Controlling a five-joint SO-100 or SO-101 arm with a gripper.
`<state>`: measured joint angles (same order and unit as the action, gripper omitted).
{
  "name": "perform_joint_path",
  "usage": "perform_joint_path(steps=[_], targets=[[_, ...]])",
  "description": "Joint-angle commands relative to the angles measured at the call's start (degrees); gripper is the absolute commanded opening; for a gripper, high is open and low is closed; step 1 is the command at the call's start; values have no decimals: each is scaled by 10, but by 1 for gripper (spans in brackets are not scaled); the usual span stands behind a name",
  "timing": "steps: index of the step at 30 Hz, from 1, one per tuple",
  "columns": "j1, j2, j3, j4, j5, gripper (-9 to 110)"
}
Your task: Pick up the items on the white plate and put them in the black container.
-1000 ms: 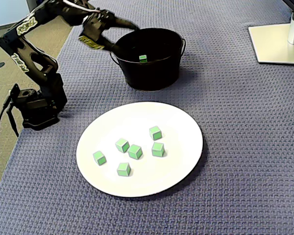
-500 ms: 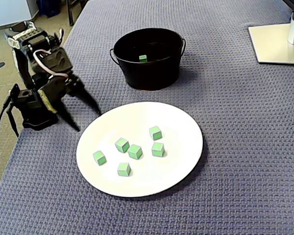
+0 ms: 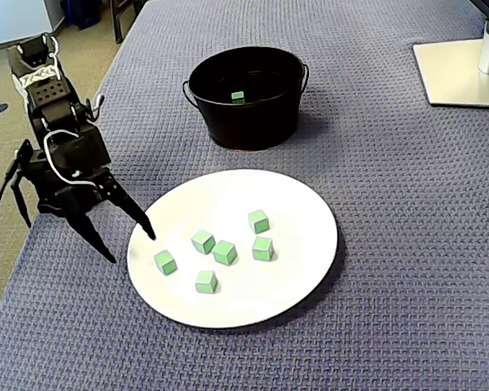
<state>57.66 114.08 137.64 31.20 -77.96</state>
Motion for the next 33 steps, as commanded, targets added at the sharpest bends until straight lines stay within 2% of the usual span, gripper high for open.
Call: perform_joint_path(steps=[1,9,15,33], targets=[[-20,-44,-55,-11,14,25],[-38,-131,-107,-19,7,25],[-54,-158,-75,-120,11,26],[-74,-161,-33,-126,9,24]])
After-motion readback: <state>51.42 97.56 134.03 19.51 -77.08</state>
